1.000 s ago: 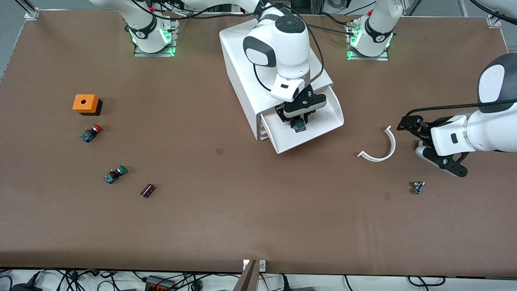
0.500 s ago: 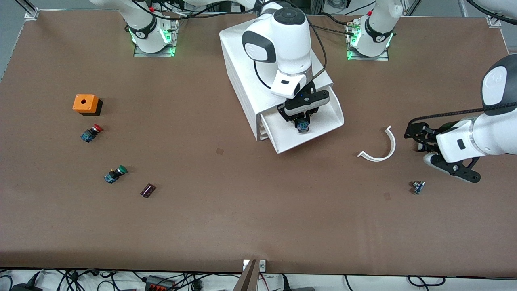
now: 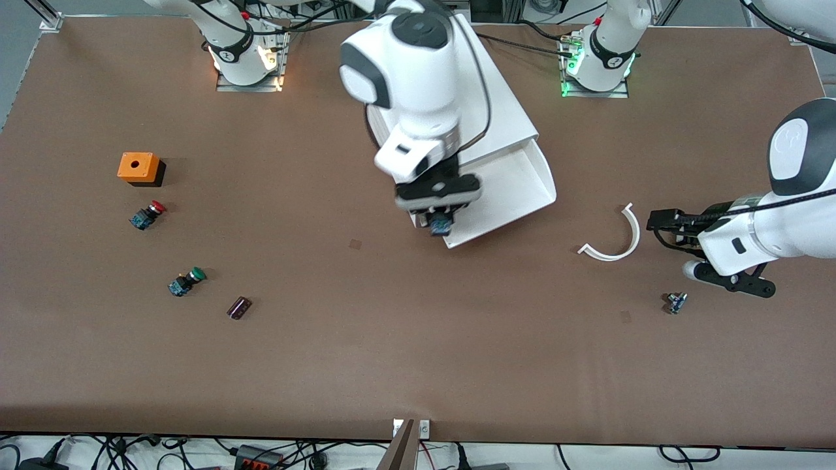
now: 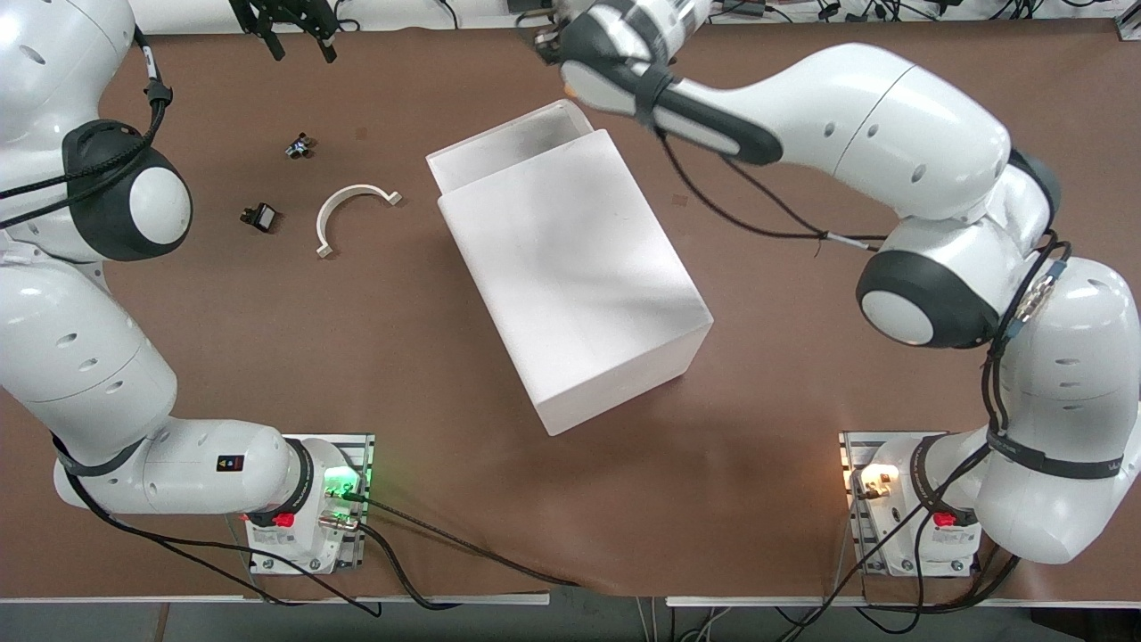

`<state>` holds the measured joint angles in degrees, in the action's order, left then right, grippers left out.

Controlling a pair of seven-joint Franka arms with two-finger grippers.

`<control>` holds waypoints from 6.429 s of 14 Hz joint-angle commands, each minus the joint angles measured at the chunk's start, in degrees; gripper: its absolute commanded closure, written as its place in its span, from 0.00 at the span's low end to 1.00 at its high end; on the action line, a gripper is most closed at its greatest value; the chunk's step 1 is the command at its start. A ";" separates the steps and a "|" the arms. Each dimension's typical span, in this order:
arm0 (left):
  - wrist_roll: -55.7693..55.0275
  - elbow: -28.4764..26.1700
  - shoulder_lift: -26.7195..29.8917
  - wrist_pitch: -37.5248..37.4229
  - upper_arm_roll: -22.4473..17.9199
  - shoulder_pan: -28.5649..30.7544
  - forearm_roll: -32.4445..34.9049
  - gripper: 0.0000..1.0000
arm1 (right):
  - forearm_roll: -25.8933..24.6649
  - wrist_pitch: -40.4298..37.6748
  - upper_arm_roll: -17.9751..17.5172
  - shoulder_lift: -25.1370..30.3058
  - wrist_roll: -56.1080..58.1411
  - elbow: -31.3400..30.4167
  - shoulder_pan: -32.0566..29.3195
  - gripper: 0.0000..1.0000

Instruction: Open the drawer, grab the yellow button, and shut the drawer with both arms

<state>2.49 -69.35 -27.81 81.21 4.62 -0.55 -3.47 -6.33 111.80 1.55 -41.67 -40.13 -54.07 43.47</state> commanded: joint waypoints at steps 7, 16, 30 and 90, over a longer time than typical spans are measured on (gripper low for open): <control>-36.13 -14.30 -1.11 22.38 0.21 -13.68 1.89 0.00 | 5.72 -13.88 -1.20 0.53 20.86 -4.80 -14.54 1.00; -50.13 -22.13 1.00 30.49 0.82 -19.76 1.80 0.00 | 7.65 8.22 -1.20 14.05 39.94 -43.88 -27.20 1.00; -54.79 -33.04 8.03 31.29 9.25 -19.41 -5.75 0.00 | 7.65 28.46 -1.46 12.67 53.76 -60.01 -29.58 1.00; 5.33 -25.57 29.04 9.40 -1.64 1.87 4.09 0.00 | 6.77 -16.53 1.00 40.70 41.19 -38.21 -44.52 0.00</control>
<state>8.94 -96.27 1.66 92.08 2.90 1.85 1.38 0.44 95.66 3.44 -1.64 1.02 -92.35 -0.13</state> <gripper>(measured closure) 0.000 0.000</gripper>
